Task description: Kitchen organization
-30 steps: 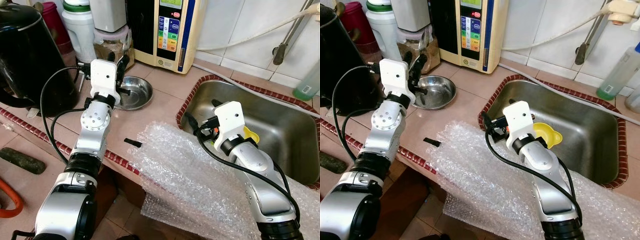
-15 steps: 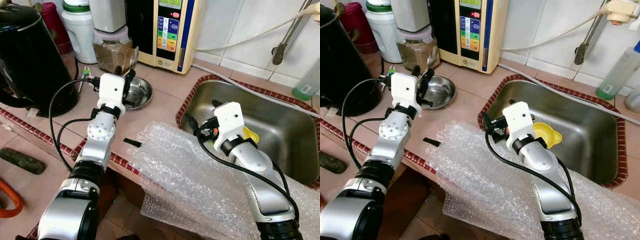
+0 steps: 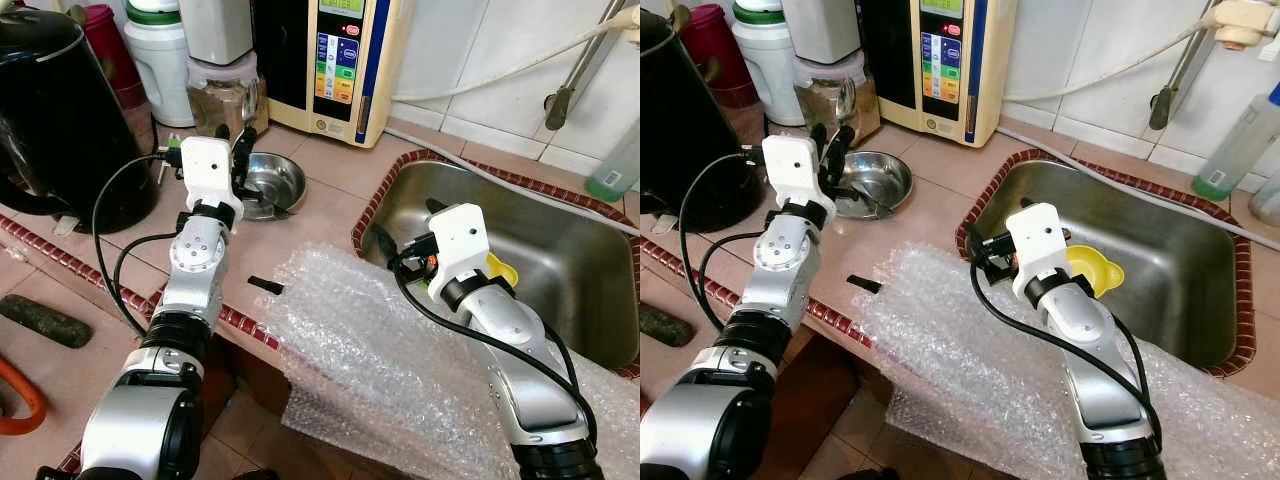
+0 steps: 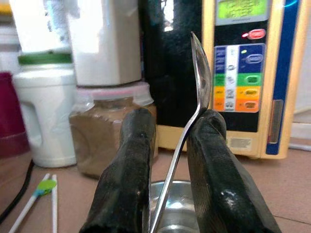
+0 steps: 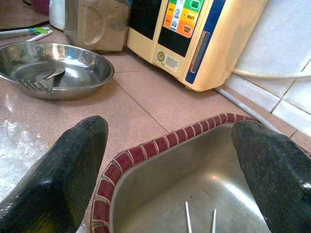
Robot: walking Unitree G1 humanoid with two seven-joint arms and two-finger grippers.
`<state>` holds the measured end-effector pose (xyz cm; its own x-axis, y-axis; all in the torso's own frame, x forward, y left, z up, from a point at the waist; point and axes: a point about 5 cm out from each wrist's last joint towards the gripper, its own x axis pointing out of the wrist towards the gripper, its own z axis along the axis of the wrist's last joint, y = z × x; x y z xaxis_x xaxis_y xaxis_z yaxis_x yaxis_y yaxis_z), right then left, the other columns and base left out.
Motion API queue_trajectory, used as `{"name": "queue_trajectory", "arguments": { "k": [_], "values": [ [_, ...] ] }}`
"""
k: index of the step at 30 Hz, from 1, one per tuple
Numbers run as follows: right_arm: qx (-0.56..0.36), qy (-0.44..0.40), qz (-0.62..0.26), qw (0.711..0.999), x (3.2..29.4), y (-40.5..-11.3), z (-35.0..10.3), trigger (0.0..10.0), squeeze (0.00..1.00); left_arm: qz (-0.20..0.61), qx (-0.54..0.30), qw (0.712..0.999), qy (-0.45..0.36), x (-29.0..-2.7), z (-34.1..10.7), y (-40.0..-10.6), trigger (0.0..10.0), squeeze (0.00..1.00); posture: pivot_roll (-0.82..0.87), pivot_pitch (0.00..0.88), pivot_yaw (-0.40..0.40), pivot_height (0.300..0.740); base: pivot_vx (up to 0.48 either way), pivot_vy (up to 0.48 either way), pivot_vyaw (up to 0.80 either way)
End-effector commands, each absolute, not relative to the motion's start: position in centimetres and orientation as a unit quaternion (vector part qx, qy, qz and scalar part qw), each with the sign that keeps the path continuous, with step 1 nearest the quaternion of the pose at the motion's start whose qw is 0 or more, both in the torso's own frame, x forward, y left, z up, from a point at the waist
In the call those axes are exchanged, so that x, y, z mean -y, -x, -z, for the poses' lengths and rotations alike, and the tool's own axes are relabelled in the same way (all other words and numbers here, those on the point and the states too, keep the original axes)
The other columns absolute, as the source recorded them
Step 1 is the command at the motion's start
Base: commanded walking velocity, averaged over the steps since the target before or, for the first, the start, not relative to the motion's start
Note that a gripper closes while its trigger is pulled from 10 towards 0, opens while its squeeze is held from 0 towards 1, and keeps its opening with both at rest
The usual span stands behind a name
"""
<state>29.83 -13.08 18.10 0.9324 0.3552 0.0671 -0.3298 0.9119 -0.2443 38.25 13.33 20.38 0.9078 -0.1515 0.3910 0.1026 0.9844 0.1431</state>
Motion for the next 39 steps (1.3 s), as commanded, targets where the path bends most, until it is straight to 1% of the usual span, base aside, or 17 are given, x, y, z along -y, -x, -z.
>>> {"name": "queue_trajectory", "arguments": {
  "k": [1, 2, 3, 4, 5, 9, 13, 18, 21, 23, 28, 30, 31, 33, 34, 35, 39],
  "values": [
    [0.061, 0.112, -0.169, 0.977, 13.3, -29.8, -18.4, 10.0, 0.00, 0.096, 0.236, 0.962, -0.092, -12.2, -21.2, -37.8, 0.0, 0.00, -0.03, 0.086, -0.019, 0.740, 0.000, 0.000, 0.00],
    [0.078, 0.096, -0.165, 0.978, 13.2, -29.9, -19.2, 10.0, 0.00, 0.134, 0.260, 0.949, -0.118, -10.7, -21.3, -37.1, 0.0, 0.00, -0.03, 0.086, -0.019, 0.740, 0.000, 0.000, 0.00],
    [0.088, 0.081, -0.163, 0.979, 13.2, -30.0, -19.7, 10.0, 0.00, 0.154, 0.265, 0.944, -0.124, -10.0, -21.1, -36.8, 0.0, 0.00, -0.02, 0.085, -0.020, 0.740, 0.000, 0.000, 0.00],
    [0.103, 0.039, -0.155, 0.982, 13.3, -30.1, -20.6, 10.0, 0.00, 0.197, 0.261, 0.937, -0.124, -8.8, -20.2, -36.0, 0.0, 0.00, -0.02, 0.085, -0.020, 0.740, 0.000, 0.000, 0.00],
    [0.103, 0.039, -0.155, 0.982, 13.3, -30.1, -20.6, 10.0, 0.00, 0.197, 0.261, 0.937, -0.124, -8.8, -20.2, -36.0, 0.0, 0.00, -0.02, 0.085, -0.020, 0.740, 0.000, 0.000, 0.00],
    [0.109, -0.054, -0.141, 0.982, 14.1, -30.5, -21.7, 10.0, 0.00, 0.292, 0.255, 0.916, -0.104, -6.2, -18.6, -34.1, 0.0, 0.00, -0.03, 0.086, -0.024, 0.740, 0.000, 0.000, 0.00],
    [0.108, -0.099, -0.132, 0.980, 14.7, -30.6, -21.8, 10.0, 0.00, 0.326, 0.254, 0.903, -0.118, -5.0, -18.0, -33.2, 0.0, 0.00, -0.03, 0.086, -0.028, 0.740, 0.000, 0.000, 0.00],
    [0.099, -0.149, -0.131, 0.975, 14.9, -30.7, -22.2, 10.0, 0.00, 0.374, 0.253, 0.876, -0.168, -3.7, -16.8, -32.0, 0.0, 0.00, -0.03, 0.087, -0.024, 0.740, 0.000, 0.000, 0.00],
    [0.092, -0.179, -0.146, 0.969, 14.6, -30.5, -22.3, 10.0, 0.00, 0.383, 0.245, 0.877, -0.156, -3.3, -16.7, -31.9, 0.0, 0.00, -0.04, 0.087, -0.023, 0.740, 0.000, 0.000, 0.00],
    [0.087, -0.207, -0.163, 0.961, 14.3, -30.3, -22.3, 10.0, 0.00, 0.393, 0.237, 0.872, -0.172, -2.8, -16.5, -31.8, 0.0, 0.00, -0.03, 0.089, -0.021, 0.740, 0.000, 0.000, 0.00],
    [0.094, -0.259, -0.198, 0.941, 13.6, -29.9, -23.1, 10.0, 0.00, 0.382, 0.218, 0.876, -0.196, -2.8, -15.8, -32.1, 0.0, 0.00, -0.03, 0.090, -0.018, 0.740, 0.000, 0.000, 0.00],
    [0.089, -0.247, -0.204, 0.943, 13.7, -29.8, -23.0, 10.0, 0.00, 0.368, 0.208, 0.887, -0.184, -3.1, -15.7, -32.5, 0.0, 0.00, -0.03, 0.091, -0.016, 0.740, 0.000, 0.000, 0.00],
    [0.088, -0.244, -0.199, 0.945, 13.9, -29.7, -22.8, 10.0, 0.00, 0.349, 0.194, 0.905, -0.150, -3.5, -15.9, -33.0, 0.0, 0.00, -0.03, 0.091, -0.016, 0.740, 0.000, 0.000, 0.00],
    [0.088, -0.245, -0.196, 0.946, 14.1, -29.7, -22.7, 10.0, 0.00, 0.340, 0.184, 0.914, -0.123, -3.6, -15.9, -33.2, 0.0, 0.00, -0.03, 0.091, -0.016, 0.740, 0.000, 0.000, 0.00],
    [0.089, -0.245, -0.193, 0.946, 14.2, -29.6, -22.7, 10.0, 0.00, 0.333, 0.168, 0.924, -0.087, -3.8, -16.0, -33.5, 0.0, 0.00, -0.03, 0.092, -0.015, 0.740, 0.000, 0.000, 0.00],
    [0.090, -0.249, -0.195, 0.944, 14.1, -29.6, -22.8, 10.0, 0.00, 0.346, 0.153, 0.924, -0.046, -3.6, -16.1, -33.5, 0.0, 0.00, -0.03, 0.091, -0.013, 0.740, 0.000, 0.000, 0.00],
    [0.096, -0.259, -0.227, 0.934, 13.5, -29.3, -23.0, 10.0, 0.00, 0.393, 0.126, 0.910, 0.035, -2.5, -16.4, -33.0, 0.0, 0.00, -0.03, 0.090, -0.011, 0.740, 0.000, 0.000, 0.00]
  ]
}}
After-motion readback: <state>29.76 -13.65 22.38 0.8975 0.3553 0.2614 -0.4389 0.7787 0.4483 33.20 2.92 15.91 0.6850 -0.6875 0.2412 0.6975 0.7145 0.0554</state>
